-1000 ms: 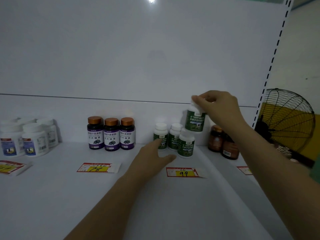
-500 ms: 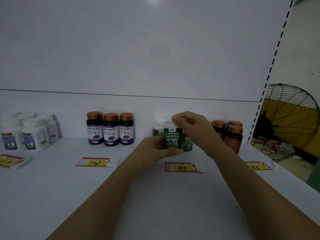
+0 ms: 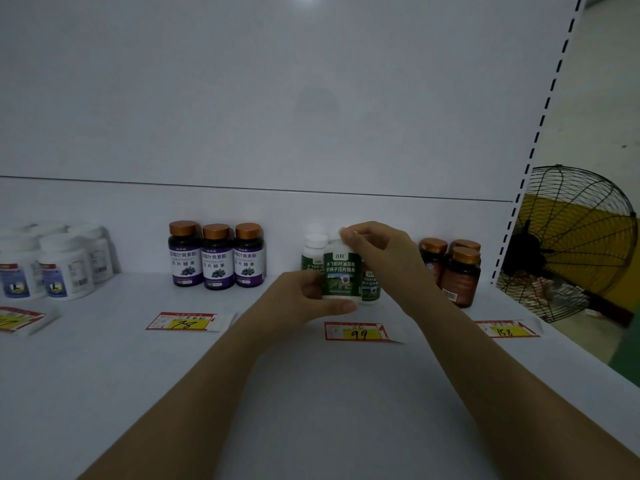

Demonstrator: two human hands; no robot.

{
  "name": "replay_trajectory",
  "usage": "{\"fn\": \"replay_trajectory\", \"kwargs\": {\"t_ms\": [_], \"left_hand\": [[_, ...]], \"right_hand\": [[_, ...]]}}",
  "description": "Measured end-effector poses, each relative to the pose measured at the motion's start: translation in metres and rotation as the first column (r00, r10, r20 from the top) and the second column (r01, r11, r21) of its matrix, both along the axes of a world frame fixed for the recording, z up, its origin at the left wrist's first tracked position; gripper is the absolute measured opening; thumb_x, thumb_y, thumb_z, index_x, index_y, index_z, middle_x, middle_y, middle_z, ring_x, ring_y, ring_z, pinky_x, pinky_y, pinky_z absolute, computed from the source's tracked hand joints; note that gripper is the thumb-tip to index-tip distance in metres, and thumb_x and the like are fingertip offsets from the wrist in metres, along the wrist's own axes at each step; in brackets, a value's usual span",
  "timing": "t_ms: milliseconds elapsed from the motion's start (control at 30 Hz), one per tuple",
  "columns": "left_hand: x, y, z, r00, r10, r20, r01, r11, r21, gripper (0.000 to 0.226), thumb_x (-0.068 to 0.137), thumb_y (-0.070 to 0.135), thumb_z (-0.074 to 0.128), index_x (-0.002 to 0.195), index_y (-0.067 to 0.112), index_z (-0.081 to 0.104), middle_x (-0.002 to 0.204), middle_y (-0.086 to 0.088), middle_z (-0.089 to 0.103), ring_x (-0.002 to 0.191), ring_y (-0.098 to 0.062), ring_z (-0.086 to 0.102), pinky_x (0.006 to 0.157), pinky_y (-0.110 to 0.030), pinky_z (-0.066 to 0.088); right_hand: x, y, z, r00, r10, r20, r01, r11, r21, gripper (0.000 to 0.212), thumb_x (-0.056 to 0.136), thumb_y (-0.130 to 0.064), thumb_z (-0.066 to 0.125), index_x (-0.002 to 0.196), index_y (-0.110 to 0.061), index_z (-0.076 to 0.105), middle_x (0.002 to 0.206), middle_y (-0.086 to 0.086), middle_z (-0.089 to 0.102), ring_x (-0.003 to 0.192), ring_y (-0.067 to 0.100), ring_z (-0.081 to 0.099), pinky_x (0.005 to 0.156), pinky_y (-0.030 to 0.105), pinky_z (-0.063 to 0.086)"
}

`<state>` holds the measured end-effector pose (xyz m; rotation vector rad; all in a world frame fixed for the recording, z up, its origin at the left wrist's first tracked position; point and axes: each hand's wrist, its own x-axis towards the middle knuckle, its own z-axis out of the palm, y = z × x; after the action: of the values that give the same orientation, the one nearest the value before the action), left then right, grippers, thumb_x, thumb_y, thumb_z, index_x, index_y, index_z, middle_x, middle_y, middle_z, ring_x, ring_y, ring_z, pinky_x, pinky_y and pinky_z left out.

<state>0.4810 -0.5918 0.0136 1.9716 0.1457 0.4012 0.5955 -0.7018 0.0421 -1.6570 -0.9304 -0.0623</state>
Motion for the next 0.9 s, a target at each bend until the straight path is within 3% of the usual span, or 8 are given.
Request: {"fn": "replay_trajectory", "kwargs": {"t_ms": [200,633,833,900], "left_hand": [[0.0002,0.0004,0.0002,1.000,0.009,0.016,-0.009,1.000,-0.007,0.033,0.075,0.020,0.076,0.106,0.023,0.064,0.089,0.017,0.069,0.075,0.013,0.064,0.059,0.000,0.044],[0.0012,0.0007,0.0008,0.999,0.012,0.041,-0.013,1.000,0.006,0.030,0.074,0.021,0.077,0.097,0.030,0.061,0.087,0.018,0.067,0.073,0.013,0.064,0.058,0.000,0.044],[0.0027,0.0004,-0.0005,0.995,0.079,0.058,-0.082,0.994,0.066,0.043,0.067,0.026,0.082,0.102,0.028,0.055,0.097,0.012,0.067,0.091,-0.005,0.065,0.079,-0.019,0.053],[0.0026,0.0002,-0.0001,0.998,0.052,0.039,-0.054,0.997,0.053,0.040,0.069,0.024,0.081,0.096,0.032,0.052,0.096,0.014,0.066,0.090,-0.003,0.065,0.077,-0.018,0.053]], "right_hand": [[-0.0027,-0.0011,0.0008,1.000,0.012,0.026,-0.012,1.000,0.026,0.022,0.090,-0.034,0.062,0.098,-0.015,0.070,0.090,0.001,0.073,0.087,0.016,0.069,0.086,0.043,0.056],[-0.0007,-0.0020,0.0019,0.999,0.033,0.002,-0.033,0.999,0.020,0.023,0.090,-0.035,0.061,0.100,-0.016,0.069,0.093,0.001,0.072,0.090,0.017,0.068,0.087,0.044,0.055],[-0.0051,-0.0037,0.0057,0.997,0.062,-0.044,-0.064,0.997,-0.041,0.034,0.083,-0.044,0.065,0.102,-0.016,0.061,0.094,0.002,0.072,0.086,0.017,0.069,0.082,0.039,0.058],[-0.0047,-0.0048,0.0065,0.996,0.063,-0.068,-0.064,0.998,-0.017,0.032,0.082,-0.041,0.068,0.100,-0.015,0.062,0.092,0.003,0.072,0.085,0.019,0.070,0.082,0.042,0.058]]}}
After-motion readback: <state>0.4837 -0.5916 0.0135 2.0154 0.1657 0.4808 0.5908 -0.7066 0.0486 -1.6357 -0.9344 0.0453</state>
